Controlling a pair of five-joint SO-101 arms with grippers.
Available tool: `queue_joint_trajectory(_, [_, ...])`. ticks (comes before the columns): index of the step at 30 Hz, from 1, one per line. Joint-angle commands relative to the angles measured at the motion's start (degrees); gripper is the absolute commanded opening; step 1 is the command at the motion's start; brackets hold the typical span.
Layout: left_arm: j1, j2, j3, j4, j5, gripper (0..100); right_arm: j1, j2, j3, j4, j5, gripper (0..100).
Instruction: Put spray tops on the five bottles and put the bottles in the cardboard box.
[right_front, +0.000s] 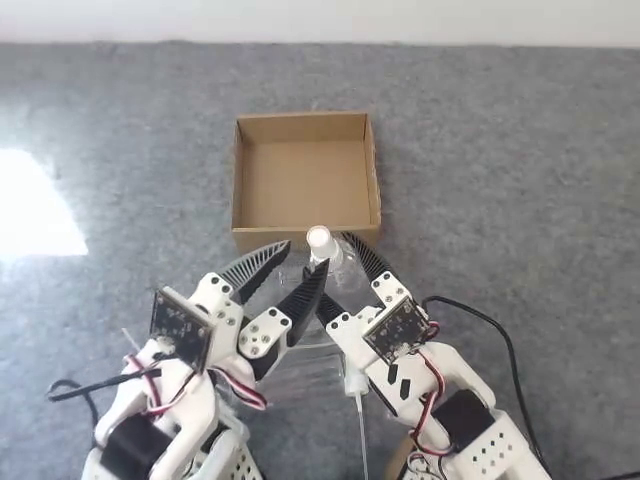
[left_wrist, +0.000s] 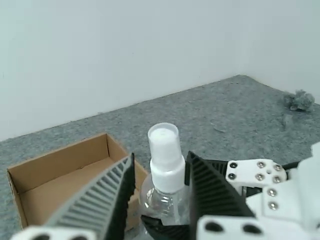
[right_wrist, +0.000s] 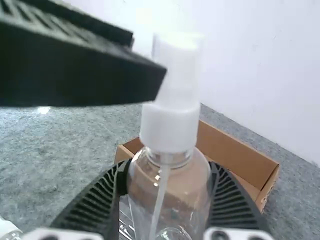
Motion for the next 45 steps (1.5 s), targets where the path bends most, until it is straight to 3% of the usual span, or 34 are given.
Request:
queue_joint_trajectory(1, [-0.2,-0.9,-5.3,2.5,-0.4,15,0.0,-1.6,-0.4,0.0,-0.4,11.0])
queue_joint_trajectory(19, [-0.4,-0.9,-8.9,4.7,-2.9,15,0.0,-1.5,-0.3,0.2,-0.4,11.0])
queue_joint_trajectory(22, [-3.8,-0.9,-8.9,4.5,-3.4,15,0.0,-1.7,-0.3,0.5,-0.4,11.0])
queue_joint_trajectory(29, [-18.9,-0.9,-5.0,-3.4,3.4,15,0.0,-2.0,-0.3,0.1,-0.4,11.0])
queue_joint_trajectory(38, [-19.2,-0.9,9.0,-19.4,3.8,15,-0.5,-2.0,-0.8,0.0,-0.4,11.0])
queue_joint_trajectory(45, [-19.1,-0.6,10.1,-20.3,4.0,15,-0.5,-2.0,-0.5,0.0,-0.4,11.0])
